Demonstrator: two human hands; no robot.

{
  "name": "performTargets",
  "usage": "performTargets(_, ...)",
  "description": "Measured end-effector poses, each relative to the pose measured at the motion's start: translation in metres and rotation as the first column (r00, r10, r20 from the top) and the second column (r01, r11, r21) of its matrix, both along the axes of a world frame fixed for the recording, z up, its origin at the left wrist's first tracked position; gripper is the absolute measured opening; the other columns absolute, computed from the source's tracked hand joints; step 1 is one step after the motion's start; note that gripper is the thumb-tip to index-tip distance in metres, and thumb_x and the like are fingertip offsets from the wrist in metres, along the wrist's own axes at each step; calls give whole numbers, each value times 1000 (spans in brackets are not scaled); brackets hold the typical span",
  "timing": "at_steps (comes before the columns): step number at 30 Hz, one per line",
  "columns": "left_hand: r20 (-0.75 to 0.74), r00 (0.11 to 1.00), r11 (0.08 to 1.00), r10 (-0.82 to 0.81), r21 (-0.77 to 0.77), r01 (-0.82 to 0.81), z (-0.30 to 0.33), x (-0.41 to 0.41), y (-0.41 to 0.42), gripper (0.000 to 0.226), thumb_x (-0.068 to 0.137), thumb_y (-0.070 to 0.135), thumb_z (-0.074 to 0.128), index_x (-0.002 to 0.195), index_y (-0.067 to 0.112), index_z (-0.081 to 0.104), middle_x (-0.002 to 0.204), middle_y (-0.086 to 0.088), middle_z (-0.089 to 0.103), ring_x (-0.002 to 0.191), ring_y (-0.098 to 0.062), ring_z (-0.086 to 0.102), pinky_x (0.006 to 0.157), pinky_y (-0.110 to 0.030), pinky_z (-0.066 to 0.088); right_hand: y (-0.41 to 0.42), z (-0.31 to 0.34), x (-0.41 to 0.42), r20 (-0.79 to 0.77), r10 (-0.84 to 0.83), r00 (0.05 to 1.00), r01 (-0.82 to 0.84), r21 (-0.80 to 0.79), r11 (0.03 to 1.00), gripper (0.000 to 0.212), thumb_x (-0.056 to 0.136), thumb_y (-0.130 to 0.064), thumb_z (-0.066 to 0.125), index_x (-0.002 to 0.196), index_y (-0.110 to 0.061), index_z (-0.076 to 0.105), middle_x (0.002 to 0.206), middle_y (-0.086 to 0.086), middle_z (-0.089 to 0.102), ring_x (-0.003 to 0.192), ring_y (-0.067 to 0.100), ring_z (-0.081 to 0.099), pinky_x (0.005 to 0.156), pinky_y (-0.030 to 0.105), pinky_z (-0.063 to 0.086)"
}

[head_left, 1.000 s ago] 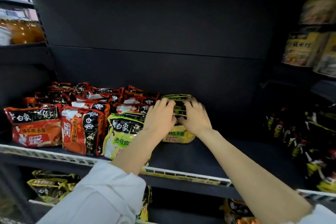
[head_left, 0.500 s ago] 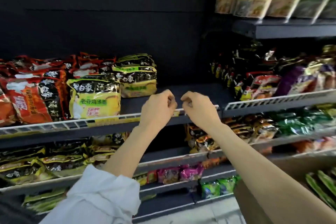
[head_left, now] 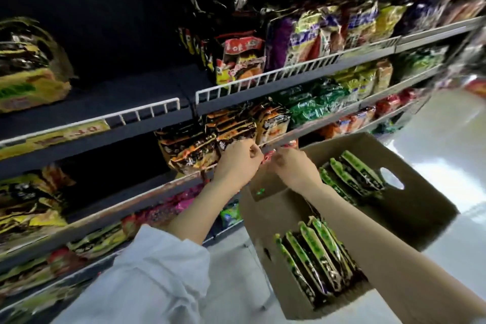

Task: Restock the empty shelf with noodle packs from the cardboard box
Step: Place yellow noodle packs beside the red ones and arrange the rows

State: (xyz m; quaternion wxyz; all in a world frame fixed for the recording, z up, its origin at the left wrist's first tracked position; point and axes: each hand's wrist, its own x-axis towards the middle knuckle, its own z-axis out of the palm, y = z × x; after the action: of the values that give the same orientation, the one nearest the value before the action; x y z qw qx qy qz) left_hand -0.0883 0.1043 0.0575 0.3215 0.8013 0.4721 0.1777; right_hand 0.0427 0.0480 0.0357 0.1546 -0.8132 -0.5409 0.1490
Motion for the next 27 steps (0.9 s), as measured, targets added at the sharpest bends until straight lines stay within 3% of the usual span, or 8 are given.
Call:
performTargets(5, -77, 997, 973, -2, -232, -16, -48, 96, -13, 17, 92, 26, 54, 97, 15, 66, 101, -4, 68, 81, -21, 61, 71, -31, 49, -17, -46, 97, 32, -29, 999, 33, -148, 988, 41, 90, -22, 54, 131, -16, 50, 128, 13, 53, 125, 31, 45, 96, 41, 44)
performTargets(9, -200, 980, 900, 17, -424, -102, -93, 152, -20, 26, 96, 28, 50, 71, 19, 52, 112, -12, 64, 105, -29, 60, 85, -35, 47, -22, -85, 152, 2, -12, 1000, 12, -225, 974, 60, 92, -23, 57, 145, -20, 30, 138, 11, 42, 132, 30, 34, 101, 43, 41)
performTargets(11, -255, 966, 853, 46, -492, -171, -114, 173, -23, 26, 97, 31, 48, 98, 9, 62, 124, -16, 60, 113, -32, 57, 89, -35, 46, -22, -104, 172, -4, 29, 1000, -29, -257, 966, 66, 93, -25, 55, 149, -24, 21, 147, 12, 34, 137, 33, 27, 105, 45, 37)
performTargets(13, -316, 946, 806, 67, -541, -238, -134, 189, -26, 43, 98, 34, 47, 123, 0, 53, 129, -17, 56, 116, -33, 55, 89, -34, 44, -23, -121, 188, -13, 77, 997, -78, -284, 956, 66, 94, -27, 52, 150, -29, 18, 152, 9, 27, 139, 33, 22, 106, 47, 36)
performTargets(18, -304, 943, 663, 138, -679, -316, -164, 221, -35, 45, 98, 25, 48, 135, 0, 45, 140, -18, 47, 126, -32, 47, 99, -32, 38, -25, -150, 212, -79, 151, 985, -170, -382, 908, 80, 92, -14, 57, 151, -38, 8, 159, 5, 7, 145, 35, 10, 109, 49, 33)
performTargets(20, -285, 940, 581, 186, -740, -340, -173, 229, -38, 49, 98, 27, 49, 139, 1, 40, 141, -15, 46, 126, -31, 46, 98, -33, 39, -28, -159, 216, -84, 122, 989, -146, -429, 891, 87, 92, -3, 52, 149, -43, 1, 158, 13, 6, 143, 39, 16, 106, 50, 37)
performTargets(23, -290, 900, 398, 325, -822, -408, -187, 236, -44, 61, 93, 34, 56, 141, 3, 35, 138, -16, 47, 112, -30, 54, 79, -35, 49, -32, -167, 219, -40, 116, 992, -122, -435, 892, 88, 90, 8, 38, 148, -46, -1, 144, 24, 30, 126, 42, 42, 91, 48, 45)
performTargets(27, -265, 887, 431, 377, -798, -421, -189, 244, -51, 55, 90, 30, 61, 133, 3, 40, 131, -19, 51, 115, -33, 53, 91, -37, 47, -31, -168, 225, 1, 171, 985, -156, -399, 904, 76, 92, 6, 31, 149, -41, 12, 121, 19, 53, 103, 38, 58, 77, 42, 48)
